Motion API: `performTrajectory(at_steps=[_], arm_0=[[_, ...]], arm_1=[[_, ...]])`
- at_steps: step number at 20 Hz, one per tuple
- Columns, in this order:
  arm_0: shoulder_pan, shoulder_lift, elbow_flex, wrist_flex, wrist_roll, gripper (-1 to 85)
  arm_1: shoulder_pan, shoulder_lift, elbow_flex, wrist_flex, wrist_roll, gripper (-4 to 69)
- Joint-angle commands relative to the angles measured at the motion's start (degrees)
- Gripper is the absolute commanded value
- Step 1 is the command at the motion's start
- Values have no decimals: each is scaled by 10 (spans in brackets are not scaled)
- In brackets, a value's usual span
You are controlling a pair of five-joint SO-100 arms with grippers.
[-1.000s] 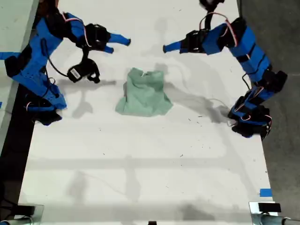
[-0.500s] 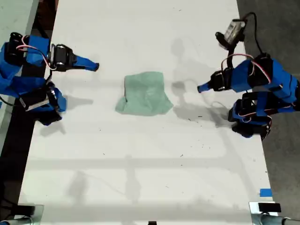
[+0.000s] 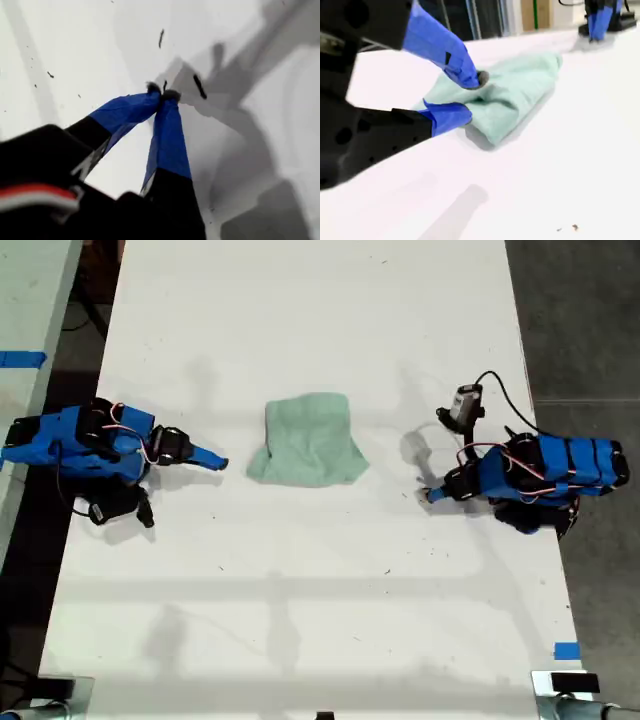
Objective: Fold t shirt
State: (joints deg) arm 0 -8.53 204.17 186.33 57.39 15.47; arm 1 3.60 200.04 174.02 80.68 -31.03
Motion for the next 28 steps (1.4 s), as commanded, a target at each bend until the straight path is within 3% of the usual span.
performTrajectory(at_steps=[1, 3, 5, 6, 28], arm_0=[[-6, 15, 22, 4, 39, 81], [2, 15, 22, 4, 55, 77], [6, 15, 22, 4, 55, 77], [7, 15, 22, 4, 55, 77], [7, 15, 22, 4, 56, 77]], arm_1=[[6, 7, 30, -19, -102, 31], [-15, 7, 30, -19, -62, 31], [-19, 7, 30, -19, -157, 30], [-17, 7, 30, -19, -170, 27], [-17, 7, 30, -18, -169, 26]])
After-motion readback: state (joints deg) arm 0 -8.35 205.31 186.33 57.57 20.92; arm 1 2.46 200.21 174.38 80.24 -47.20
